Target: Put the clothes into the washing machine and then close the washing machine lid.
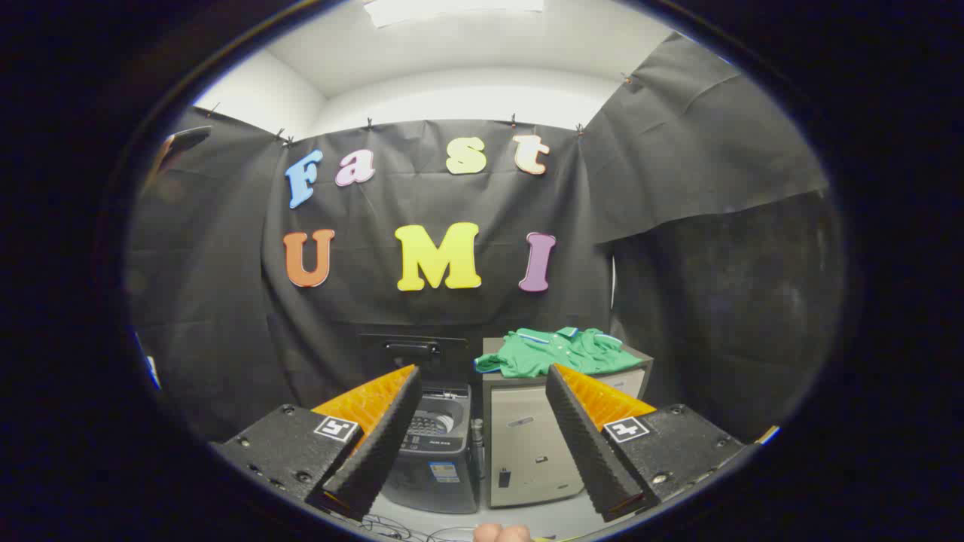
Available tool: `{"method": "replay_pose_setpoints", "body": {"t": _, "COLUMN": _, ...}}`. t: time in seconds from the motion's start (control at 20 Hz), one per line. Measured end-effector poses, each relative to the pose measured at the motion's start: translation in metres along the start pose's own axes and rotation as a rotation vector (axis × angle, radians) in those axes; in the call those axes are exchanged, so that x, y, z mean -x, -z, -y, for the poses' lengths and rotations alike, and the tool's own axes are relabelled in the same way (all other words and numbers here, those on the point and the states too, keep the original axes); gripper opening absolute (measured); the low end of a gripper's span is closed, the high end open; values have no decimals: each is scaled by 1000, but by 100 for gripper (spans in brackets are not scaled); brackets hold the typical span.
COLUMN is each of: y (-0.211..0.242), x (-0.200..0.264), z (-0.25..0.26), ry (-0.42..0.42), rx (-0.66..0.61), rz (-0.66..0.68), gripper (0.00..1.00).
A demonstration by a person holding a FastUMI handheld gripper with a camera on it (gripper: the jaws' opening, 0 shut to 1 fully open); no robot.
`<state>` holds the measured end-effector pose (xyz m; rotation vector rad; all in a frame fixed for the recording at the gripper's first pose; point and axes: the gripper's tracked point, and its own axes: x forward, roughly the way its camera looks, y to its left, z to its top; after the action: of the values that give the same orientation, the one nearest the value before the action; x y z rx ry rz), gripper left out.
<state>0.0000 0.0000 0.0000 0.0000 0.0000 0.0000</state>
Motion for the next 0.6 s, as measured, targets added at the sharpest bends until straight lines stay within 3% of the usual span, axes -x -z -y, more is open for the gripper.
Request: {"method": "replay_pose_setpoints", "body": {"t": 0.6, "y": -5, "x": 5, "z": -1, "ry": -2, "rx": -21, "rz": 8, "gripper": 100}}
